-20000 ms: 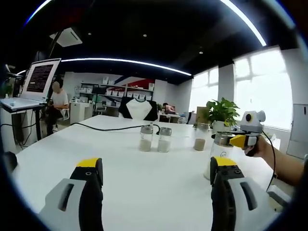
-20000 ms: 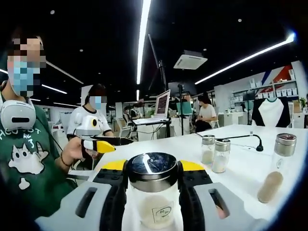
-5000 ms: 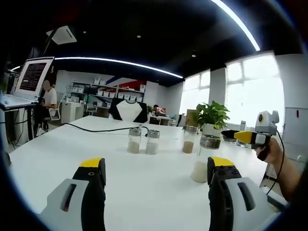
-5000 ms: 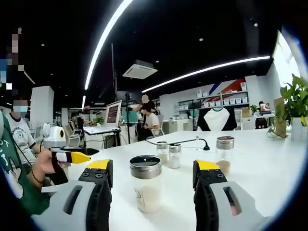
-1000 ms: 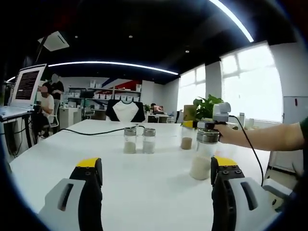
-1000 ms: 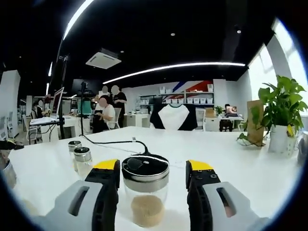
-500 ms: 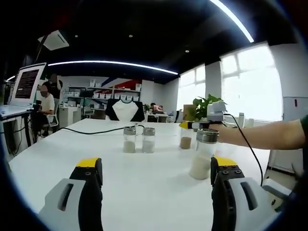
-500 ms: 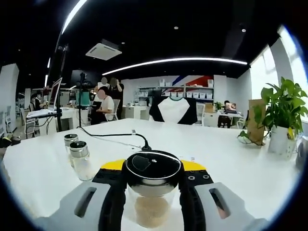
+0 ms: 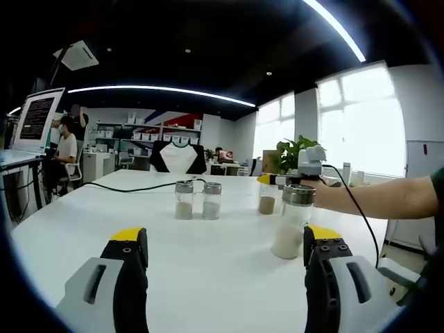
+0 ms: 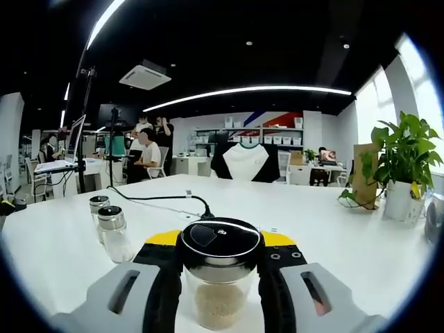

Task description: Rotate the seasoning bottle until the label or dispensing opening points toward the visible target arrow and the bottle remains upright within the marked orientation range

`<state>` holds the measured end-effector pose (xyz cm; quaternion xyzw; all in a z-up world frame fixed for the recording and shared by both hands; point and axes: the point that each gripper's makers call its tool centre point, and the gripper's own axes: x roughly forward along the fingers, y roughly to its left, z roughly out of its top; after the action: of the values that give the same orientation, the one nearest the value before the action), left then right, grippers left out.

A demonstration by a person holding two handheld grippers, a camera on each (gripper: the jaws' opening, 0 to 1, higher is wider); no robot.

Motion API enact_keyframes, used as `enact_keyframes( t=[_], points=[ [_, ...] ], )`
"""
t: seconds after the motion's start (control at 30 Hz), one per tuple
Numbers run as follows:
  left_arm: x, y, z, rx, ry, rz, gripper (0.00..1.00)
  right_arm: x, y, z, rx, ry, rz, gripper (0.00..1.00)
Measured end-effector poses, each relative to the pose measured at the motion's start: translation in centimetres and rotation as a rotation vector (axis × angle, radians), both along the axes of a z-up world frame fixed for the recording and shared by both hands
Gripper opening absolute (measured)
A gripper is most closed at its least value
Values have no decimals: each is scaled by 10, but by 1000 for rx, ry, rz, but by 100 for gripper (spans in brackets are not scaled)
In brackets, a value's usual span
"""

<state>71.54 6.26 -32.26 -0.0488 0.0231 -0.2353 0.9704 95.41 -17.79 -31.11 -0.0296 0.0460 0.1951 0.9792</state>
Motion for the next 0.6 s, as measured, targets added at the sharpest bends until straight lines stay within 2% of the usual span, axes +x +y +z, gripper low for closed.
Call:
enact_keyframes(
  t=[0.17, 0.27, 0.33, 0.5, 0.6],
  points=[
    [0, 0, -1, 2, 4, 3, 98, -2, 0, 2, -14, -7, 10, 40],
    [0, 3, -2, -1, 6, 14, 98, -4, 0, 12, -7, -39, 16, 40],
    [-1, 4, -2, -1, 9, 23, 98, -4, 1, 16, 6, -38, 30, 40],
    [-4, 1, 0, 0, -1, 18, 98, -20, 1, 22, 3, -29, 37, 40],
    [-5, 0, 0, 3, -1, 14, 98, -38, -2, 23, -6, -34, 47, 40]
  ],
)
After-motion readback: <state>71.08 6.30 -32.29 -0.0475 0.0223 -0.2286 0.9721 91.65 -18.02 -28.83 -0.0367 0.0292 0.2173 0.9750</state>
